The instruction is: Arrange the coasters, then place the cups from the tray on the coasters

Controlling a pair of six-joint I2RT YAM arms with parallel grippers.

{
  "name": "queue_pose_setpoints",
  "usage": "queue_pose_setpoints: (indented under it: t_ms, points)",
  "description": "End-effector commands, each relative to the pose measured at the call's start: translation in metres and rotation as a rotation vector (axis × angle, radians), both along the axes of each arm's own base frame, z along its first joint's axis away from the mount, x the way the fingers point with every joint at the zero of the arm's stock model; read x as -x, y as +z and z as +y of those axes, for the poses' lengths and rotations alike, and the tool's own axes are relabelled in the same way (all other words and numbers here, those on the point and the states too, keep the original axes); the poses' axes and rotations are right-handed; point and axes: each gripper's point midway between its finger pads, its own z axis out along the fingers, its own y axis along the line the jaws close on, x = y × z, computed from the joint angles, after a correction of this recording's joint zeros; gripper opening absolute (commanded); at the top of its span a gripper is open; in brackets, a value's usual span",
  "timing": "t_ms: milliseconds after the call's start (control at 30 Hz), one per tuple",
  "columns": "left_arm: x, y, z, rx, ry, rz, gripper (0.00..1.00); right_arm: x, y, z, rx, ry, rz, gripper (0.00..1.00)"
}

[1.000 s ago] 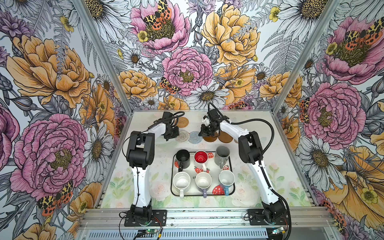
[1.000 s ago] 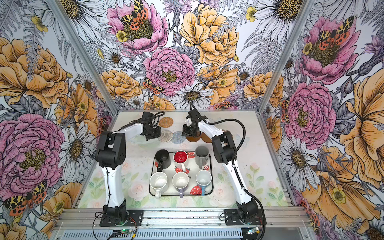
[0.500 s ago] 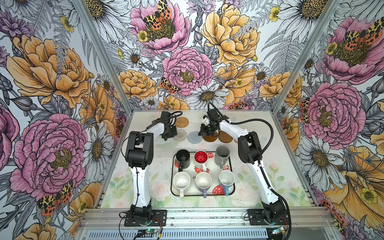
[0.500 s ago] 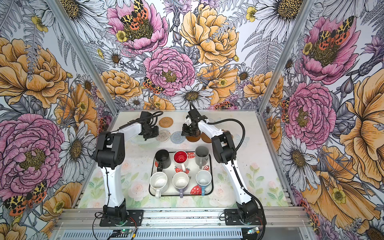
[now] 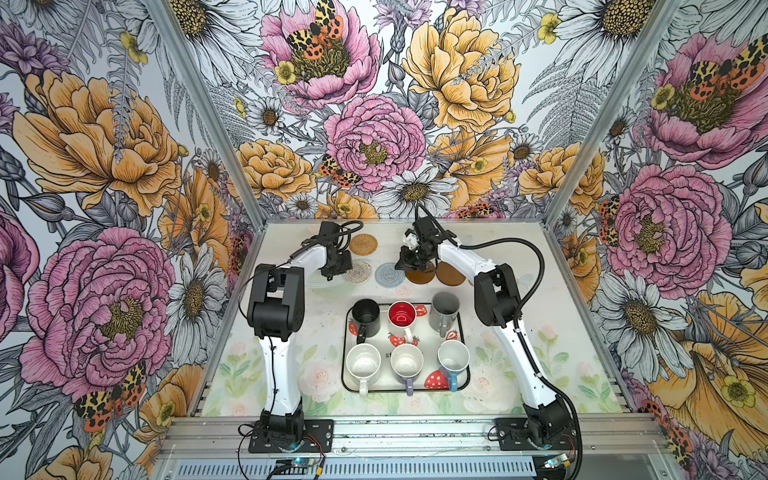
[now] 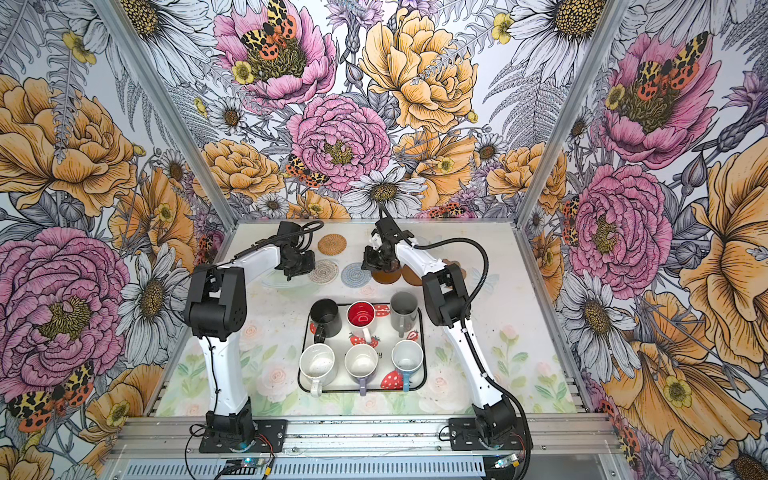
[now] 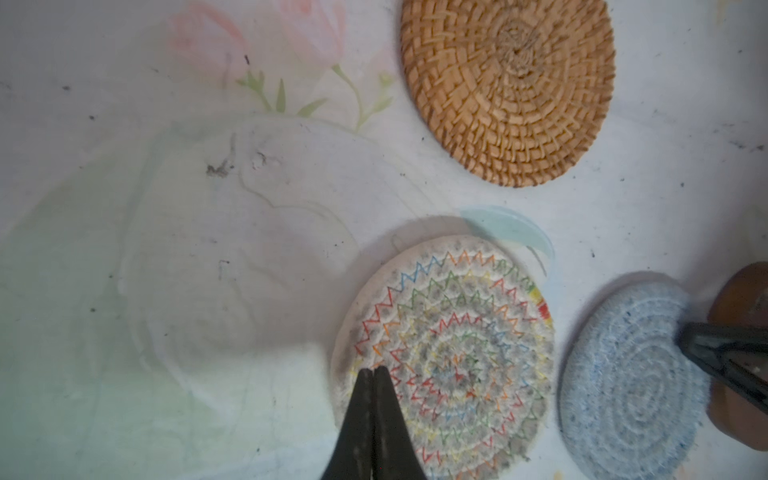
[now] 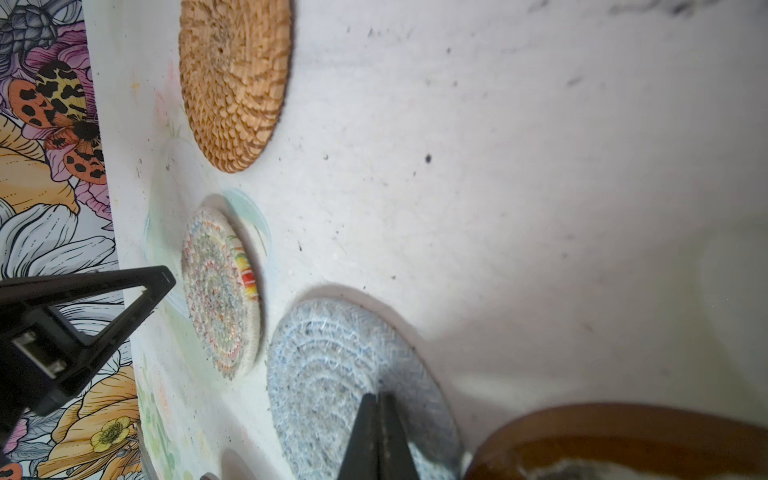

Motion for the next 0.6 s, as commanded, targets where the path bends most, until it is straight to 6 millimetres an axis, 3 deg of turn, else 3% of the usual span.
queue_pose_setpoints:
  t_ms: [0,367,567]
  points:
    - [-0.002,0.027,-0.01,0.015,-0.024,-0.055,0.0,-0.001,-0.021,0.0,0.024,-0.015,0.025,0.0]
    - [-0.002,0.05,-0.028,0.04,-0.06,-0.1,0.0,-0.007,-0.026,0.003,0.015,-0.023,0.022,0.0]
    - [0.0,0.046,-0.039,0.047,-0.083,-0.091,0.0,-0.015,-0.021,0.007,0.002,-0.03,0.002,0.0]
